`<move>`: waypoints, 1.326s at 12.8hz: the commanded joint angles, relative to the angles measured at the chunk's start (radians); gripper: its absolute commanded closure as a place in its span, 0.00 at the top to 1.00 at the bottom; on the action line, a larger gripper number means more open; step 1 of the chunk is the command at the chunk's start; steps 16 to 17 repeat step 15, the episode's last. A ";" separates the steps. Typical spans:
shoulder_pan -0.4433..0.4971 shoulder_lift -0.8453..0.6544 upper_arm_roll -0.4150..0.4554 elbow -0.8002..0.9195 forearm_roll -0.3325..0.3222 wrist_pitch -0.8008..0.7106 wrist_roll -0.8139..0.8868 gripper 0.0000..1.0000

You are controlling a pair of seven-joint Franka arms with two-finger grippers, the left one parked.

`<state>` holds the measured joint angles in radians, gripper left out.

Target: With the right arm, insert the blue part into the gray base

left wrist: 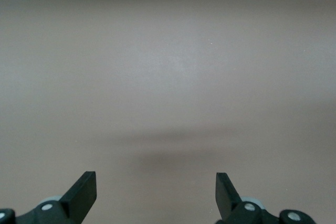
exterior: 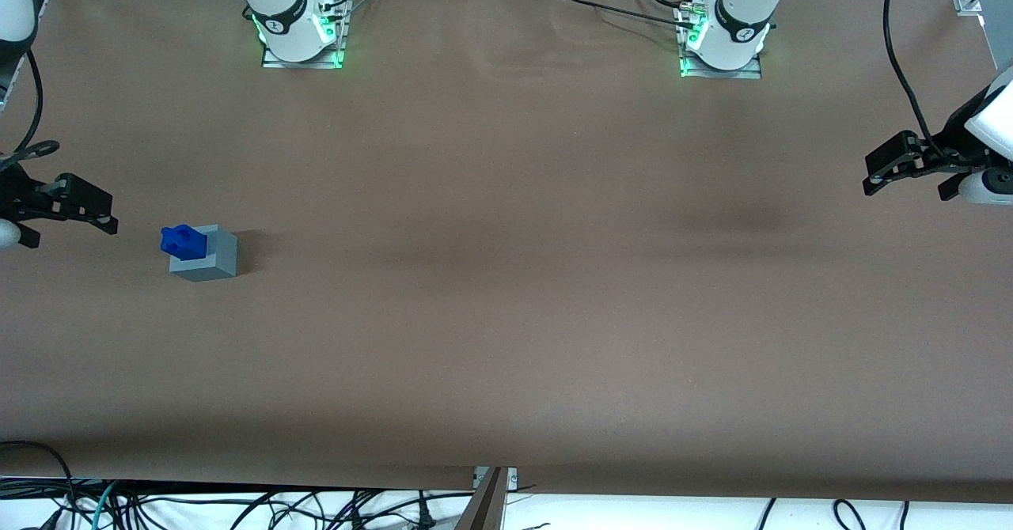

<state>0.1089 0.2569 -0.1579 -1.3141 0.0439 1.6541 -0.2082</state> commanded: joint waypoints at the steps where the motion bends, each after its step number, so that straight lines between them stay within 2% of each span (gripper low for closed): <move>1: -0.073 -0.099 0.076 -0.132 -0.035 -0.002 0.049 1.00; 3: -0.101 -0.126 0.103 -0.171 -0.047 -0.007 0.052 1.00; 7: -0.097 -0.113 0.107 -0.155 -0.088 -0.024 0.061 1.00; 12: -0.100 -0.097 0.104 -0.146 -0.079 -0.023 0.122 1.00; 17: -0.104 -0.090 0.101 -0.146 -0.076 -0.023 0.113 1.00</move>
